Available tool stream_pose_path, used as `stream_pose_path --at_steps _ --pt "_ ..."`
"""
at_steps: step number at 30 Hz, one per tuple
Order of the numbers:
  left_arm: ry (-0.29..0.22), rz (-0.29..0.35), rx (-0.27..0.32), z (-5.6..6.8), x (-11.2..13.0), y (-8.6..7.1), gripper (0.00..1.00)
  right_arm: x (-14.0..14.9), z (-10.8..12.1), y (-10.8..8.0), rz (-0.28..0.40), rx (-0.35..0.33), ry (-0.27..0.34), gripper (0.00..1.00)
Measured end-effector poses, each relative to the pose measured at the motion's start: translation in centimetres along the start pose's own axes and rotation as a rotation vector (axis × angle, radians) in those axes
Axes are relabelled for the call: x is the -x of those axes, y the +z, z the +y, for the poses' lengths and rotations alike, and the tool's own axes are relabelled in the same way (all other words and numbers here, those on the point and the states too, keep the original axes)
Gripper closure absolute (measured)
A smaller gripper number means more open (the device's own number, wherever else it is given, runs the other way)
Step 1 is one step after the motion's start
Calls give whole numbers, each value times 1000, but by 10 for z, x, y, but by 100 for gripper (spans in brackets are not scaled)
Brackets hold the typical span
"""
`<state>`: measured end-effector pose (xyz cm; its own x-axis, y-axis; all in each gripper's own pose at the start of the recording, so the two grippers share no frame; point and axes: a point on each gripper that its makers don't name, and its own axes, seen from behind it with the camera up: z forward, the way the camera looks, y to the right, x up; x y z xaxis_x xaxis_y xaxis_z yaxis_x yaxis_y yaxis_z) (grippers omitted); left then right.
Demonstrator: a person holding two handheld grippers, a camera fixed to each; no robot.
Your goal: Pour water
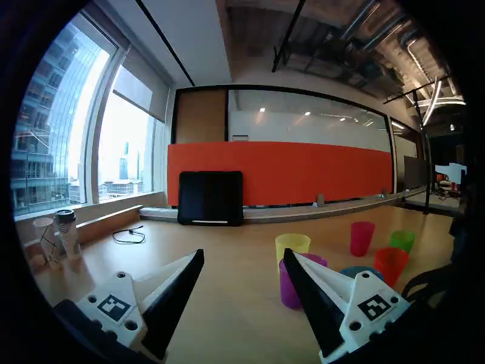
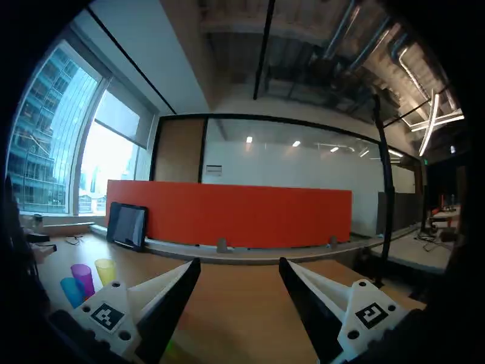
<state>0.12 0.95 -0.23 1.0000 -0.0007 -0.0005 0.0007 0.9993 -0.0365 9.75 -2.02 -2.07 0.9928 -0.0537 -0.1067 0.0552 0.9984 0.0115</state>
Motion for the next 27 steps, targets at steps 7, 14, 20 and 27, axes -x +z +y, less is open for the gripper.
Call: stream_pose_path --at_steps 7,14,20,27 --pt "0 0 0 1 0 0 2 12 1 6 1 -1 -13 0" --pt "0 0 0 1 0 0 3 36 3 13 -17 12 -5 0" --pt "0 0 0 1 0 0 3 60 5 10 -39 5 -1 0" --pt "0 0 0 -1 0 0 3 75 14 11 -55 13 41 0"
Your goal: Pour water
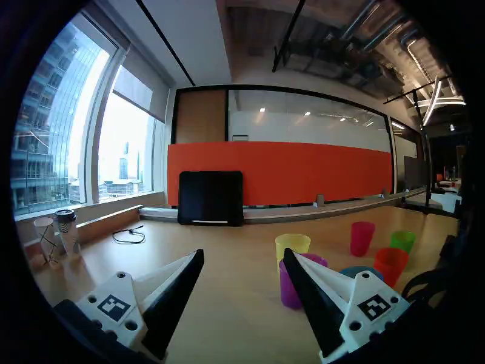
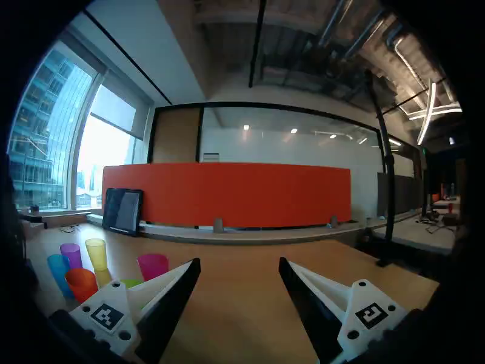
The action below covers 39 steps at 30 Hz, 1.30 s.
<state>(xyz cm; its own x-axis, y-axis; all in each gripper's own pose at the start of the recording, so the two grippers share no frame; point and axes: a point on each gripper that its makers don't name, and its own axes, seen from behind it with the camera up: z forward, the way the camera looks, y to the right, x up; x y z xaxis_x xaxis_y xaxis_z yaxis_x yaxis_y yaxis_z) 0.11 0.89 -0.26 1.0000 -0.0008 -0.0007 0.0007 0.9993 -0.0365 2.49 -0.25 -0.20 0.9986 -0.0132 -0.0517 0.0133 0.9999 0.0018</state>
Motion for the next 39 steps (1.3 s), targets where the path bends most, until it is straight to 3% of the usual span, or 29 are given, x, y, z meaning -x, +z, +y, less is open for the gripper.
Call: stream_pose_path --at_steps 15,39 --pt "0 0 0 1 0 0 3 21 5 1 -40 6 25 0" --pt "0 0 0 1 0 0 2 23 3 0 -50 -1 12 0"
